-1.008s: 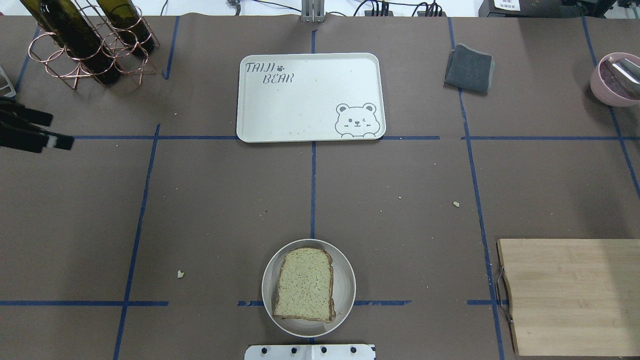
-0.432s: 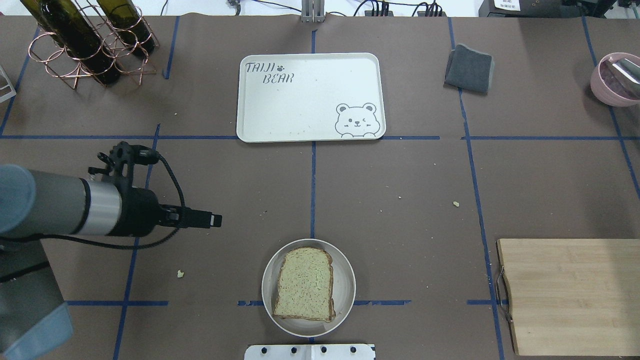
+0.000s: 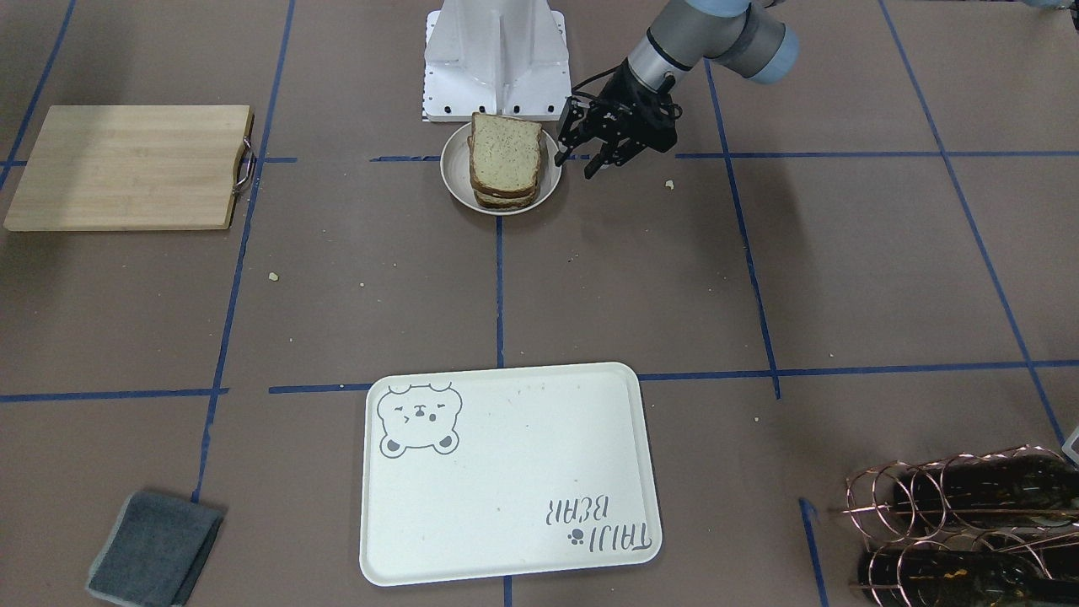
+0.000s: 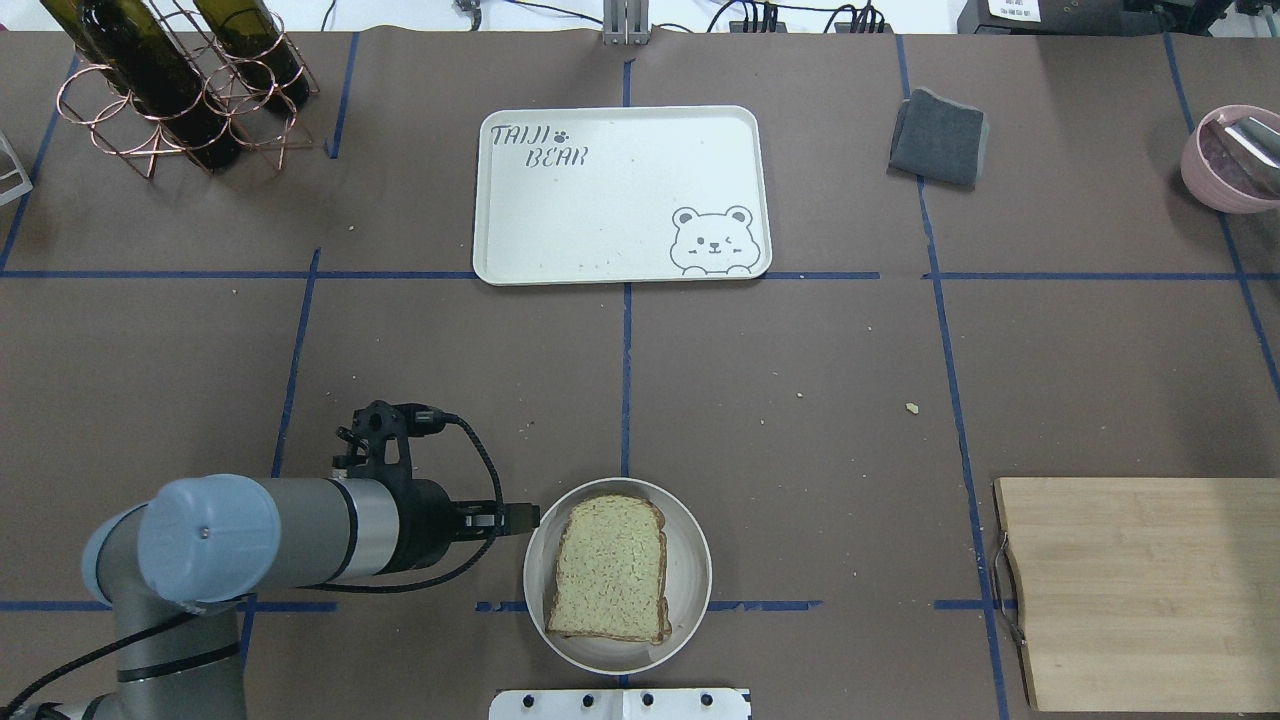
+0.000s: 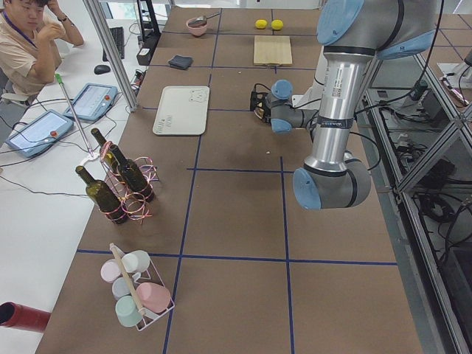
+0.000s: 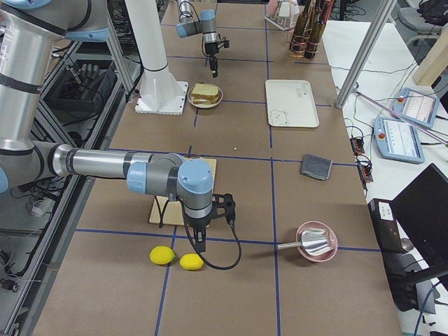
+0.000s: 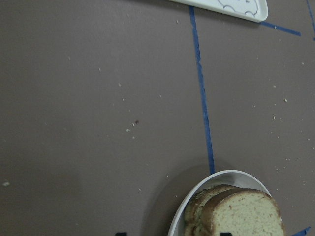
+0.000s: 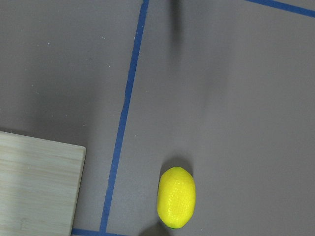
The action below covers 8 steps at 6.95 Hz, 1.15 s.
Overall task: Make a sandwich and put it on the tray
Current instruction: 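Move the left gripper toward the plate and grip its rim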
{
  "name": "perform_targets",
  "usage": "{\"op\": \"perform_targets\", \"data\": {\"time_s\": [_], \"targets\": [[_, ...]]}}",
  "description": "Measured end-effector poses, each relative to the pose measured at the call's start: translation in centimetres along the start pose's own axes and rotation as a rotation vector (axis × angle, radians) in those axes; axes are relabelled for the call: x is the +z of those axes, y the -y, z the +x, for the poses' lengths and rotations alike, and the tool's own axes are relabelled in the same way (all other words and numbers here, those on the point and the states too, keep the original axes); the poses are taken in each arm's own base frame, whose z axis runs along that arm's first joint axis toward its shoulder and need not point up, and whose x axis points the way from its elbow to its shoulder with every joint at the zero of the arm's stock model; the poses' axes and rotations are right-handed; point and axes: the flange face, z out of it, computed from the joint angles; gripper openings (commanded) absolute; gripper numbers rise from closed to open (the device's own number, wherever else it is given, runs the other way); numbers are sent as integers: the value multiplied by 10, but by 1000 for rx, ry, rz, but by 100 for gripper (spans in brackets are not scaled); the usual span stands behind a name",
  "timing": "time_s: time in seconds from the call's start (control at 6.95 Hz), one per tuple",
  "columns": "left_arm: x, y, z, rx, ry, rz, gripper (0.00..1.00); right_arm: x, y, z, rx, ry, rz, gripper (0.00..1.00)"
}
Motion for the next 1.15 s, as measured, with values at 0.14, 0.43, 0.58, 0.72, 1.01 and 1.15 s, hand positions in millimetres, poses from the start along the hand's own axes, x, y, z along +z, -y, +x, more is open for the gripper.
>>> {"op": "perform_targets", "data": {"time_s": [0.14,0.43,0.58,0.72,1.01,1.15], "targets": [[15,-8,1,-3,13,-5,53,0,0,1,3,-1,0,100],[29,-22,-2,0,30,-26,41,1,-1,2,6,0,-2,100],[32,-28,-2,2,33,-34,32,2,-2,4,10,0,-4,100],[35,-35,-1,5,33,-45,15,4,-3,6,14,1,-6,100],[37,-43,1,10,33,-48,0,6,-5,9,21,2,-10,100],[37,-44,0,11,33,-47,0,8,-6,11,25,3,-12,100]]}}
